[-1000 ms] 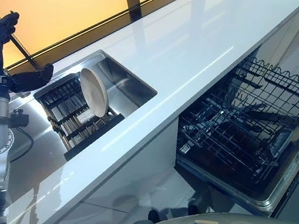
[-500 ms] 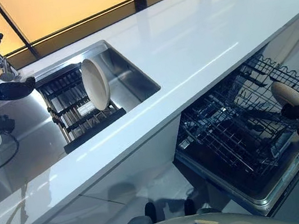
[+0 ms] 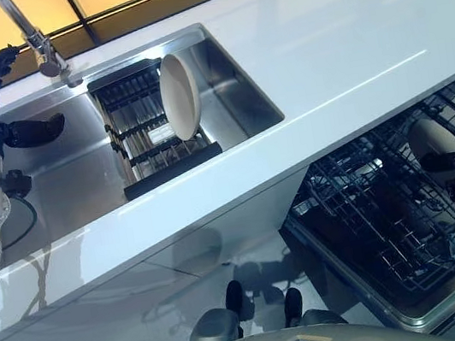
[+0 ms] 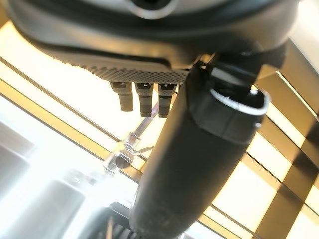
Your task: Pick up plates and place into dishwasher.
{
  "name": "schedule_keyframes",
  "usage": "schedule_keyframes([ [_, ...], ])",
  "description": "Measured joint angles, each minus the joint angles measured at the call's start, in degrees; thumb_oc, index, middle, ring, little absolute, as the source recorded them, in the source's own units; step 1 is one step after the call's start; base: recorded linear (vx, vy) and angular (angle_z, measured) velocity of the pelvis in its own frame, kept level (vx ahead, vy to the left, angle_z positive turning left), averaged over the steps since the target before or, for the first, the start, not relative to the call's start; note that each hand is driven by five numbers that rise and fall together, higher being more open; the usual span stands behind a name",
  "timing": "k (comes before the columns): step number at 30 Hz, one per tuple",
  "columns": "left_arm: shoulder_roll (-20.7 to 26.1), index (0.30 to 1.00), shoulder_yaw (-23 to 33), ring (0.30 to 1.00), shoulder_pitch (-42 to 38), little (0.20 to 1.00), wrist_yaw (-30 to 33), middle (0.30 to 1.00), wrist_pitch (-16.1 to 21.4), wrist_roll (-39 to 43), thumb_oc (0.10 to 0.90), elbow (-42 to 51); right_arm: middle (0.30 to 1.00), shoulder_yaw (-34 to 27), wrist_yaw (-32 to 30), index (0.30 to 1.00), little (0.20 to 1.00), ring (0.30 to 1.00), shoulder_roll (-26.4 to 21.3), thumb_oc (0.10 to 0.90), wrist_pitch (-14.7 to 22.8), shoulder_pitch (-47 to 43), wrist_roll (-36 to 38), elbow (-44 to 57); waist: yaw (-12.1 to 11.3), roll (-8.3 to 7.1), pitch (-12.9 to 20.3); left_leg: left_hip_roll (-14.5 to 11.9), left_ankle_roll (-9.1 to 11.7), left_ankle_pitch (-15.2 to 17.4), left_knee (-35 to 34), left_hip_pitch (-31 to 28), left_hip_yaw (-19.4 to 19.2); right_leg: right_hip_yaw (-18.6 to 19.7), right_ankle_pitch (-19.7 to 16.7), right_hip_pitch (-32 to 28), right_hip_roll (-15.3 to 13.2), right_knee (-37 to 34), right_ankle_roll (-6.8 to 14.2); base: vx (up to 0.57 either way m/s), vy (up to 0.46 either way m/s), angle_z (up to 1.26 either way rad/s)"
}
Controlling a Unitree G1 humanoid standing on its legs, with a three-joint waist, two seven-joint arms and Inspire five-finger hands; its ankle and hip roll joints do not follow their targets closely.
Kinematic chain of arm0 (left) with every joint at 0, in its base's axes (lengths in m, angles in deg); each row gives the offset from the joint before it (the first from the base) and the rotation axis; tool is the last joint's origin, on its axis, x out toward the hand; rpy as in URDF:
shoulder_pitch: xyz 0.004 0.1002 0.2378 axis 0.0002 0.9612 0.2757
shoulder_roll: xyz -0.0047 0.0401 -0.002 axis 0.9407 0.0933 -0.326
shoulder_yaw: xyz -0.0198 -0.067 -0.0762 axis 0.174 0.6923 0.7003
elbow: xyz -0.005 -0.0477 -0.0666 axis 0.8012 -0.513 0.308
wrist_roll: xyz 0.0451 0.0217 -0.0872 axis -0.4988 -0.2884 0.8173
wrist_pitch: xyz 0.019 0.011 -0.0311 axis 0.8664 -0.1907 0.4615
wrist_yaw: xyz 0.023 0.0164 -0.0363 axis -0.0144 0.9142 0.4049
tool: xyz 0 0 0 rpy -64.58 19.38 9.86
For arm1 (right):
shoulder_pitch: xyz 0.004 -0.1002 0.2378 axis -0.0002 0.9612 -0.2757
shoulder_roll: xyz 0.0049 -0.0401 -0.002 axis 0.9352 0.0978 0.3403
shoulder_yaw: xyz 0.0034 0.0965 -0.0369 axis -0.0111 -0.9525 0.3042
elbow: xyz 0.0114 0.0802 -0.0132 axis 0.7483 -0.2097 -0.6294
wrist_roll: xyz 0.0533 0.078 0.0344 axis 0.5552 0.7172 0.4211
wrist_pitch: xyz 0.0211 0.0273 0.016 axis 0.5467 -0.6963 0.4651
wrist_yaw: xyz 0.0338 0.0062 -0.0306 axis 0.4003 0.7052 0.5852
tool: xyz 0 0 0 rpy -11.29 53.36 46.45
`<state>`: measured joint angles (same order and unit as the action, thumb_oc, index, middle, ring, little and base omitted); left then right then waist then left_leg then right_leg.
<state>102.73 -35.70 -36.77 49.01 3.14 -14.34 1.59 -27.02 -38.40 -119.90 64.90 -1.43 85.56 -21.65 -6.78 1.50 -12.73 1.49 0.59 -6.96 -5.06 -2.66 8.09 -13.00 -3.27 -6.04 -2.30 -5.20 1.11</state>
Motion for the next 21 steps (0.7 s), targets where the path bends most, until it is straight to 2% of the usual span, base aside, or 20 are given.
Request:
schedule_keyframes([
  [4, 1.25, 0.900, -2.47, 0.900, -0.53, 0.900, -0.72, 0.900, -0.01, 0.06, 0.800, 0.00, 0.300, -0.44, -2.30, 0.300, 0.200, 0.300, -0.03, 0.100, -2.99, -1.69, 0.42, -5.75, -1.49, -0.01, -0.26, -0.06, 0.20, -0.30, 0.00, 0.43, 0.35, -0.51, 0.10, -0.01, 0.04, 0.00, -0.12, 0.01, -0.005, 0.14],
  [13, 1.99, 0.900, -4.11, 0.900, -0.72, 0.900, -1.52, 0.900, -0.02, 0.11, 0.800, 1.01, 0.300, -0.43, -3.04, 0.300, 0.200, 0.300, -0.02, 0.100, -4.62, -2.99, -0.96, -7.17, -1.56, -0.02, -1.31, -0.03, 0.35, -0.61, 0.00, 0.43, 1.09, -1.53, 0.10, -0.34, 0.02, 0.01, -0.13, 0.01, 0.027, 0.04],
  [14, 1.99, 0.900, -4.12, 0.900, -0.72, 0.900, -1.64, 0.900, -0.02, 0.11, 0.800, 1.10, 0.479, -0.43, -2.90, 0.479, 0.409, 0.479, -0.01, 0.309, -4.68, -2.99, -1.45, -7.17, -1.54, -0.02, -1.31, -0.02, 0.33, -0.62, 0.00, 0.41, 1.07, -1.52, 0.09, -0.38, 0.01, 0.00, -0.14, 0.03, 0.047, -0.01],
  [15, 1.99, 0.900, -4.12, 0.900, -0.72, 0.900, -1.80, 0.900, -0.02, 0.11, 0.800, 1.14, 0.547, -0.43, -2.78, 0.547, 0.488, 0.547, 0.03, 0.388, -4.71, -2.98, -1.77, -7.17, -1.52, -0.02, -1.31, -0.01, 0.31, -0.64, 0.00, 0.37, 1.04, -1.51, 0.08, -0.40, 0.00, 0.00, -0.15, 0.04, 0.057, -0.01],
  [16, 1.99, 0.900, -4.12, 0.900, -0.72, 0.900, -2.04, 0.900, -0.02, 0.10, 0.800, 1.15, 0.900, -0.43, -2.79, 0.900, 0.900, 0.900, 0.17, 0.800, -4.69, -2.98, -2.09, -7.17, -1.50, -0.02, -1.31, 0.00, 0.29, -0.65, 0.00, 0.30, 1.02, -1.47, 0.08, -0.46, -0.01, 0.01, -0.15, 0.02, 0.048, -0.02],
  [21, 1.99, 0.900, -4.12, 0.900, -0.72, 0.900, -3.12, 0.900, -0.02, 0.09, 0.800, 1.53, 0.900, -0.41, -2.72, 0.900, 0.900, 0.900, 2.00, 0.800, -4.05, -2.25, -3.08, -5.17, -1.08, -0.04, -1.32, -0.02, 0.25, -0.66, 0.00, -0.94, 0.65, -1.11, 0.10, -1.53, -0.01, 0.00, -0.13, 0.00, 0.053, -0.04],
])
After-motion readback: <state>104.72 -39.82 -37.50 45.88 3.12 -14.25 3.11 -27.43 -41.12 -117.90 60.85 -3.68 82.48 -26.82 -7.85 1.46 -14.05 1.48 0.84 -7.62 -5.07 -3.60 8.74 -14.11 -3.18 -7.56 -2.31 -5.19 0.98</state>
